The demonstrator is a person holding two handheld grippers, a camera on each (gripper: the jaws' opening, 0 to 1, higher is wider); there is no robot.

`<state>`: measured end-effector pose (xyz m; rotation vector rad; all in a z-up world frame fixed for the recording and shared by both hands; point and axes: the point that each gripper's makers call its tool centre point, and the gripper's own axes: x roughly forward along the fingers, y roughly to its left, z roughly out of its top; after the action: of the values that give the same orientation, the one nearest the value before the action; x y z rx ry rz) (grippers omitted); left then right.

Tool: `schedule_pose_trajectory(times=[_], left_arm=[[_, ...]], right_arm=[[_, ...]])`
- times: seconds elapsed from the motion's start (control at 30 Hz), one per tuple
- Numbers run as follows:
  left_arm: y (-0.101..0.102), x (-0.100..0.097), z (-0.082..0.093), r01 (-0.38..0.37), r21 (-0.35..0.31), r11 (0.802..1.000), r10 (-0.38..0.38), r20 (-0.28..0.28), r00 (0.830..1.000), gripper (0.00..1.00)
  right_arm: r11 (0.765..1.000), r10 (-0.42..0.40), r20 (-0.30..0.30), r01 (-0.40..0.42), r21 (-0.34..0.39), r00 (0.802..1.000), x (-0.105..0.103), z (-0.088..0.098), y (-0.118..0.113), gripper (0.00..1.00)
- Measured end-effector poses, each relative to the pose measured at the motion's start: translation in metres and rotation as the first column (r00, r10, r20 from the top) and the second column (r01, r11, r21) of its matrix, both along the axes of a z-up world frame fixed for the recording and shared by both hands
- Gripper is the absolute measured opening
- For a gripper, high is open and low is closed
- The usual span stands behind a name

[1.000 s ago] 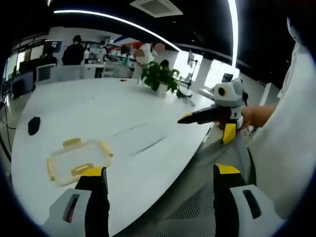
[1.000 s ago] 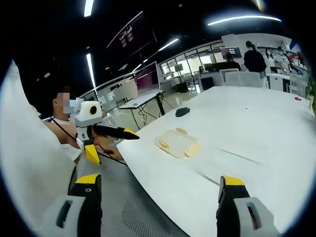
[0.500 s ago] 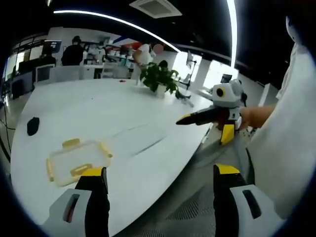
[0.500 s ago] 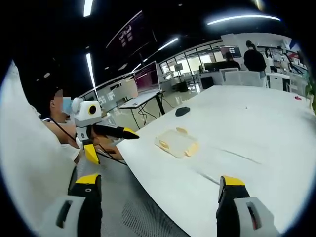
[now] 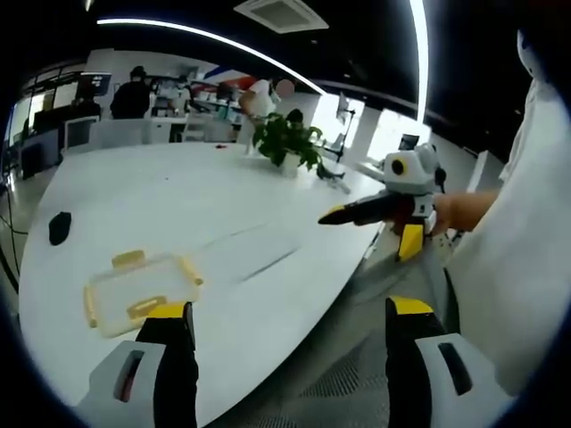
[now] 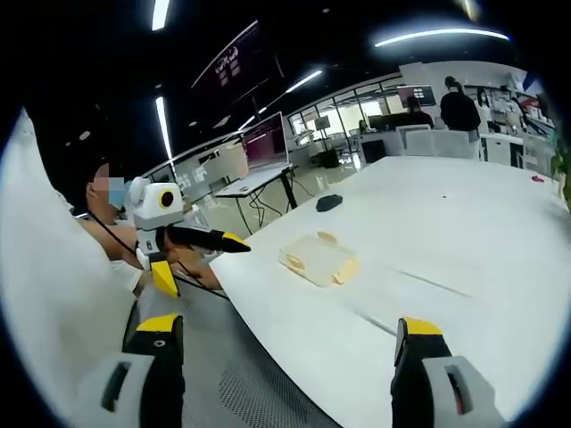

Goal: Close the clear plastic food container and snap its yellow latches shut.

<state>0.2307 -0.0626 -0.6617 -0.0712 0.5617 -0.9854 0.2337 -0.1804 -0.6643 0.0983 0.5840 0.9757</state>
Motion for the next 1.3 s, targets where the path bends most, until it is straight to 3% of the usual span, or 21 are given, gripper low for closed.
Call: schedule_pose_trajectory(times=[0.67, 1.3], left_arm=[[-0.0008, 0.0003, 0.001, -0.003, -0.01, 1.0, 0.003, -0.004, 1.0, 0.87], [0.0005, 0.0016, 0.0021, -0.009, -0.012, 1.0, 0.009, 0.0, 1.0, 0.86]], right_arm=[[1.0, 0.01, 0.002, -0.01, 0.005, 1.0, -0.0014, 0.0008, 0.0014, 0.99], [1.0, 0.022, 0.053, -0.021, -0.013, 0.998, -0.0006, 0.0039, 0.0041, 0.99]])
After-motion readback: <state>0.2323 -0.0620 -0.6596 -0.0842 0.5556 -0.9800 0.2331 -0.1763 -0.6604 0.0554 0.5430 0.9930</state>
